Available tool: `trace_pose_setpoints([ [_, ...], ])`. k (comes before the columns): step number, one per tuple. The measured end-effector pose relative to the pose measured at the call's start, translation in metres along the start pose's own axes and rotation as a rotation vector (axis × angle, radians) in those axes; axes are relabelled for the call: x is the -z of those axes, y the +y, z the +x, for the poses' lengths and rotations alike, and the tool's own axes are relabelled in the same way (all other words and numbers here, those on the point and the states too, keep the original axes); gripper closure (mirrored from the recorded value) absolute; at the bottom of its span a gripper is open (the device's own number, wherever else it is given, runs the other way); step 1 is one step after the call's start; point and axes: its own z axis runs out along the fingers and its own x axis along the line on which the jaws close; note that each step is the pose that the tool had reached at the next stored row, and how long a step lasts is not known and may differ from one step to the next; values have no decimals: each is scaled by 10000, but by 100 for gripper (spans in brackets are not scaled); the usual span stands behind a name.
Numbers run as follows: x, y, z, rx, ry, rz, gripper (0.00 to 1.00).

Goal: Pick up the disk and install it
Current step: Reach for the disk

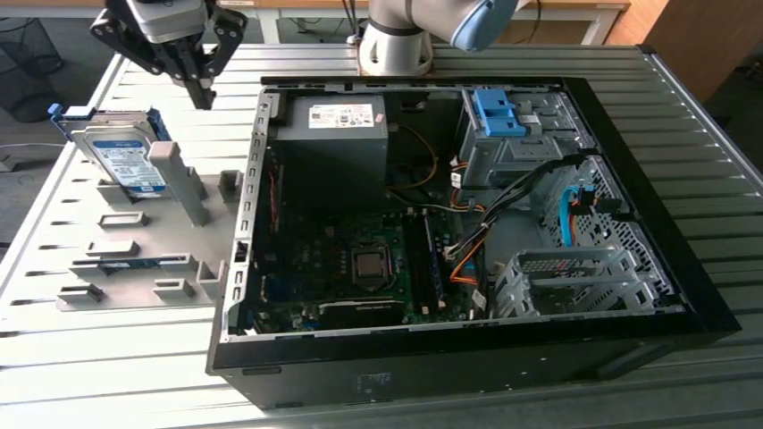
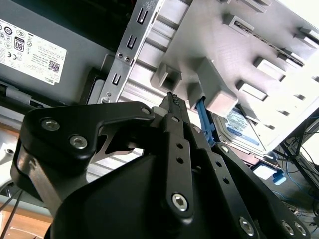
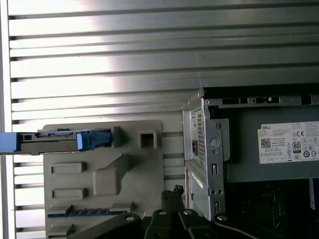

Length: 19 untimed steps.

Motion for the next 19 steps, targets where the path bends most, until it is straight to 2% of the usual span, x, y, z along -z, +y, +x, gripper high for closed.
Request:
trace_pose_setpoints([
  [19, -1, -4, 48, 1, 0, 0, 89],
])
